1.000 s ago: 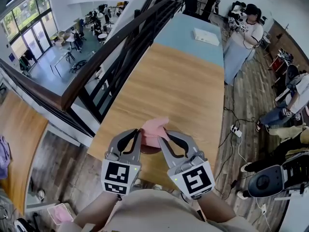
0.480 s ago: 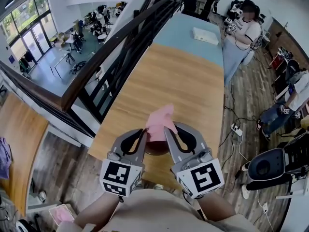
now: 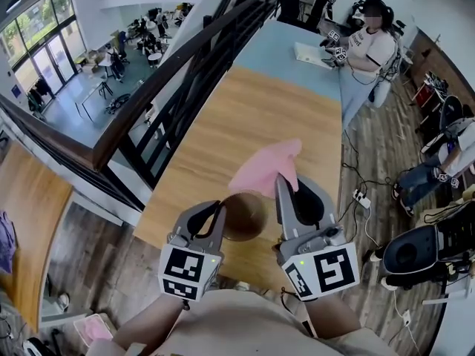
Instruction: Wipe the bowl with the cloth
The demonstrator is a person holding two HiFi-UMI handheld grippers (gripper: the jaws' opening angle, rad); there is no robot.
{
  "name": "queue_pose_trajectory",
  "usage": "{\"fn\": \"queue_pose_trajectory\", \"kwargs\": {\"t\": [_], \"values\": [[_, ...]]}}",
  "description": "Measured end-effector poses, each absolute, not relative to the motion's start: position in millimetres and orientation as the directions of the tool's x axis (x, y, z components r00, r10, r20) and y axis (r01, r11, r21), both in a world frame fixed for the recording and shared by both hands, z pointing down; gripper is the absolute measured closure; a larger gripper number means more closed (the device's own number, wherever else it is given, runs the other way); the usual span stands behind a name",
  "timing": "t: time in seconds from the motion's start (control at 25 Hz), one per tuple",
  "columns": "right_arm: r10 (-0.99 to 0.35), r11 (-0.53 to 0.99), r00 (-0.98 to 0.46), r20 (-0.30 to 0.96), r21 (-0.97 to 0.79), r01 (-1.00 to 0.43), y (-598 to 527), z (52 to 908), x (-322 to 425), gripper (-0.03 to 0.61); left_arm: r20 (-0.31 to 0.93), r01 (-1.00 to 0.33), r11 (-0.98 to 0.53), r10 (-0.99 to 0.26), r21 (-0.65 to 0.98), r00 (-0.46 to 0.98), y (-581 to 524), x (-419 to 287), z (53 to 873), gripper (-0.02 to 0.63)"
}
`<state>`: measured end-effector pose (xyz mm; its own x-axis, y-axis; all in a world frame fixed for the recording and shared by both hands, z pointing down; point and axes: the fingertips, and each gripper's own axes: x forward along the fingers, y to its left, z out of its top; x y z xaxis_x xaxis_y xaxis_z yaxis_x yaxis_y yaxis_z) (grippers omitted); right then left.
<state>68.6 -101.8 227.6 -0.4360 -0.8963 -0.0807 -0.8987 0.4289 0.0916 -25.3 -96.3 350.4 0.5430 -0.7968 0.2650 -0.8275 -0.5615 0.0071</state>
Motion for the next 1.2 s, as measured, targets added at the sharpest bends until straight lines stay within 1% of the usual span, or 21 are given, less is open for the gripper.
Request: {"fn": "queue_pose_trajectory", "kwargs": {"t": [0.28, 0.48, 0.68, 0.8, 0.96, 1.2], "values": [[-0.833, 0.55, -0.553, -0.006, 0.105, -0.829, -105.6, 234.0, 44.2, 0.557, 0.296, -0.771, -0.629, -0.758, -0.098, 0.581, -83.6, -2.9, 352.2, 0.601], [-0.779, 0.628, -0.62, 0.1, 0.13, -0.768, -97.4, 255.3, 21.8, 0.557, 0.287, -0.745, -0.643, -0.757, -0.175, 0.586, -71.9, 12.5, 339.2, 0.601], [-0.728, 0.685, -0.658, 0.193, 0.163, -0.71, -93.1, 290.8, -0.9, 0.557, 0.272, -0.737, -0.629, -0.775, -0.245, 0.57, -72.8, 4.3, 339.0, 0.601], [-0.71, 0.703, -0.661, 0.241, 0.196, -0.684, -88.7, 303.6, -6.4, 0.557, 0.285, -0.739, -0.621, -0.781, -0.261, 0.555, -71.5, -1.7, 343.8, 0.601], [-0.716, 0.697, -0.64, 0.28, 0.22, -0.683, -90.3, 308.9, 2.3, 0.555, 0.291, -0.746, -0.613, -0.786, -0.26, 0.545, -69.3, -4.0, 341.2, 0.601], [-0.757, 0.65, -0.572, 0.315, 0.289, -0.703, -100.3, 318.1, 21.2, 0.555, 0.3, -0.76, -0.608, -0.787, -0.23, 0.539, -70.6, -13.2, 345.4, 0.601]]}}
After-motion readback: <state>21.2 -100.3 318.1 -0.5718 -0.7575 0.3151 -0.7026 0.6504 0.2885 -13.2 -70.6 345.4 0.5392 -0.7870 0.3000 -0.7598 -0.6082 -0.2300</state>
